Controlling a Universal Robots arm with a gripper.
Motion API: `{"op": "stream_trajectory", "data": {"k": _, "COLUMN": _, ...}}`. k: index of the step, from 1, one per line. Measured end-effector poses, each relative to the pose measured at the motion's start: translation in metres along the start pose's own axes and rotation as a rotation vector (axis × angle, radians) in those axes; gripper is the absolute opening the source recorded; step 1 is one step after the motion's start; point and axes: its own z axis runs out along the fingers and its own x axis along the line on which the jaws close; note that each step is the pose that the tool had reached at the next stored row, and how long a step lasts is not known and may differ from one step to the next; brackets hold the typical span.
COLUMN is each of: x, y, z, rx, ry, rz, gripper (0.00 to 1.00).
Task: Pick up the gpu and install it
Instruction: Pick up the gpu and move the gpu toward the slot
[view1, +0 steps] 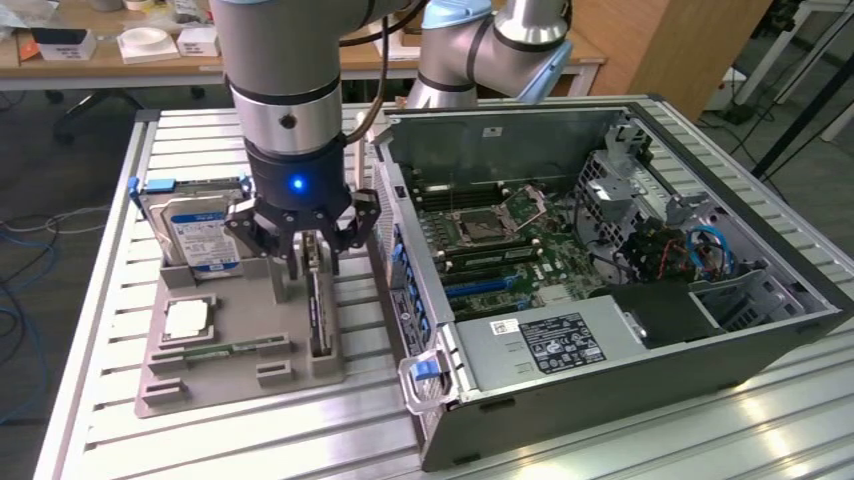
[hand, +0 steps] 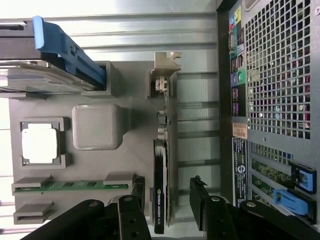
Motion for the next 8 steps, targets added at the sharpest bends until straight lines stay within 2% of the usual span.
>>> {"op": "stream_trajectory", "data": {"k": 8, "x": 0.0000, "y": -0.0024, "z": 0.0066, "rx": 0.0001, "ry": 0.0000, "rz": 0.000, "gripper": 0.49}}
